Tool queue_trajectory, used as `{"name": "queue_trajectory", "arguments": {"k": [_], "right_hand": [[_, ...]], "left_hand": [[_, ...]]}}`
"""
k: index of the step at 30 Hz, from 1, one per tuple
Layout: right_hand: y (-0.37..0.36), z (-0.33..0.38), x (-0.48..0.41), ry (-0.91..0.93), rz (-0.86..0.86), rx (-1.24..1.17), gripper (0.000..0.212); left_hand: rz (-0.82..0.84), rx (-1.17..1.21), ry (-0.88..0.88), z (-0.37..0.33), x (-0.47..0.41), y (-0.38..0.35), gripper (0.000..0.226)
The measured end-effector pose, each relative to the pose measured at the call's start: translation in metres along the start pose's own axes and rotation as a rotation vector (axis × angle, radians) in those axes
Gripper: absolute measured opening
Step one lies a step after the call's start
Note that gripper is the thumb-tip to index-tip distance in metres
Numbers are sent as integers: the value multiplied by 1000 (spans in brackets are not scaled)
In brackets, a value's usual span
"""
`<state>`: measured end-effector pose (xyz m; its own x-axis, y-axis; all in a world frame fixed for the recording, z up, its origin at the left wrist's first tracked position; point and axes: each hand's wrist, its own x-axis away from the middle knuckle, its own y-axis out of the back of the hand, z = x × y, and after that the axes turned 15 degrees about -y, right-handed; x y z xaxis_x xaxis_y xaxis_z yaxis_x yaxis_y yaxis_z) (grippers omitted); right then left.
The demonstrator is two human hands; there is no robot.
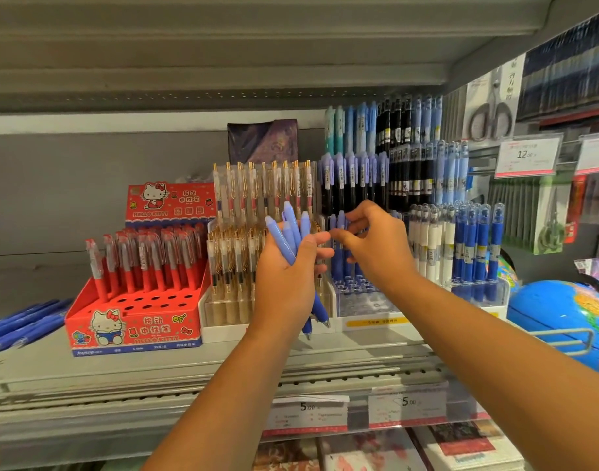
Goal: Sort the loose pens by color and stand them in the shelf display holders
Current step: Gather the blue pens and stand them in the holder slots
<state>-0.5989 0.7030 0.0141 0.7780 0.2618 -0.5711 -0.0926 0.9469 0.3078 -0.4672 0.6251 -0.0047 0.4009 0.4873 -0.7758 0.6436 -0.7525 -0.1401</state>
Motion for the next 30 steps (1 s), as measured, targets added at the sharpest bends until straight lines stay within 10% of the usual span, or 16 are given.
{"name": "queue_trajectory", "arguments": {"k": [17,23,30], "right_hand": [[11,2,17,94,-26,-2,22],[18,16,35,126,402,-377,23],[21,17,29,-11,504,-547,19]], "left_hand": [[39,13,16,0,2,1,42],[92,-87,6,2,2,3,17],[110,-118,19,1,2,3,18]]}}
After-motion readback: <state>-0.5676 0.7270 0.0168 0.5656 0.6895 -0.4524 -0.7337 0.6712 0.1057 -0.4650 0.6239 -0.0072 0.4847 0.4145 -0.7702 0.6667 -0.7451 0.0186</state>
